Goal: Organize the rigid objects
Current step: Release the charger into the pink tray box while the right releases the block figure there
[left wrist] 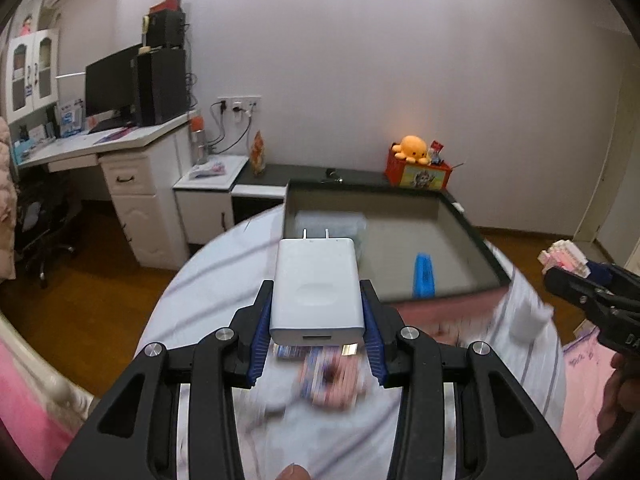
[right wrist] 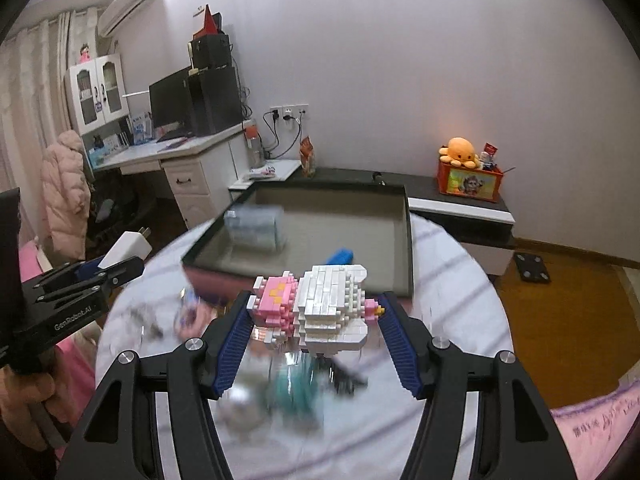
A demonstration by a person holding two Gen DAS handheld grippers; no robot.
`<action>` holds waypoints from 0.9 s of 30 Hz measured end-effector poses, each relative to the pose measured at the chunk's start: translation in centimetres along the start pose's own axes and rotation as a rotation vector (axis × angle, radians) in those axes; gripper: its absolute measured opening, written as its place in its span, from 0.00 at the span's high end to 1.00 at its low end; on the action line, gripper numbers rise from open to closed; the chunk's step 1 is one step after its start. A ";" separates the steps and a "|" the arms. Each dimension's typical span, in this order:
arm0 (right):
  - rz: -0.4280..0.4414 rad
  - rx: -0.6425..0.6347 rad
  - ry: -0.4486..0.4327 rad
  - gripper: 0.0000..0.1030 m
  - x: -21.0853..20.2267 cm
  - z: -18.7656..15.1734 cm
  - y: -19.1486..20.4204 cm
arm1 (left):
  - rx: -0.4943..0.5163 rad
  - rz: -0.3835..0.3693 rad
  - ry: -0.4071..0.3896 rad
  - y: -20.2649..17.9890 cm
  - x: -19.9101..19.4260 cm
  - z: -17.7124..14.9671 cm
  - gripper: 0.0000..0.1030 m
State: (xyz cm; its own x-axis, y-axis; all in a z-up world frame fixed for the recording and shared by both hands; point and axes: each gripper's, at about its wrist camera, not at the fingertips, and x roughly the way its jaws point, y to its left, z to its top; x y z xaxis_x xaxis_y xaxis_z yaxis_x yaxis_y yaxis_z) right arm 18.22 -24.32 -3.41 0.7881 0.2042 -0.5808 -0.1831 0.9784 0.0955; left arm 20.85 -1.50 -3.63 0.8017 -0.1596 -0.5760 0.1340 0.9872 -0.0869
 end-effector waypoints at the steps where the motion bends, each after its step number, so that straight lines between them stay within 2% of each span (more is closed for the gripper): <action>1: 0.003 0.004 0.006 0.38 0.8 0.9 -0.3 | 0.000 -0.007 0.005 -0.2 0.8 0.8 0.60; 6: 0.020 0.047 0.068 0.38 6.6 4.9 -2.0 | 0.012 -0.046 0.068 -1.7 6.1 3.6 0.60; 10: 0.011 0.088 0.148 0.38 11.7 5.6 -3.5 | 0.014 -0.053 0.123 -2.8 10.0 4.1 0.60; 15: 0.002 0.138 0.198 0.38 15.4 5.8 -5.2 | 0.025 -0.050 0.131 -3.8 11.8 4.2 0.60; 21: 0.000 0.137 0.262 0.38 17.6 4.9 -5.3 | 0.028 -0.043 0.173 -3.8 13.5 3.5 0.60; 23: 0.005 0.137 0.276 0.38 18.0 4.7 -5.3 | 0.030 -0.027 0.166 -3.7 13.2 3.4 0.43; 24: 0.002 0.135 0.283 0.38 18.2 4.6 -5.3 | 0.028 -0.018 0.158 -3.6 13.0 3.3 0.20; 25: 0.000 0.128 0.298 0.38 18.4 4.6 -5.2 | 0.025 -0.005 0.145 -3.4 12.6 3.4 0.00; 27: -0.003 0.122 0.314 0.36 18.7 4.5 -5.1 | 0.021 0.011 0.111 -3.1 11.7 3.5 0.00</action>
State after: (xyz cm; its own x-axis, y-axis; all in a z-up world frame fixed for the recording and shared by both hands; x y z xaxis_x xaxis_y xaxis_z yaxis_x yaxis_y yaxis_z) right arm 36.52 -25.34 -11.12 0.5659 0.2001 -0.7998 -0.0939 0.9794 0.1786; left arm 31.82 -6.49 -7.22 0.7336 -0.1461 -0.6637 0.1389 0.9882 -0.0641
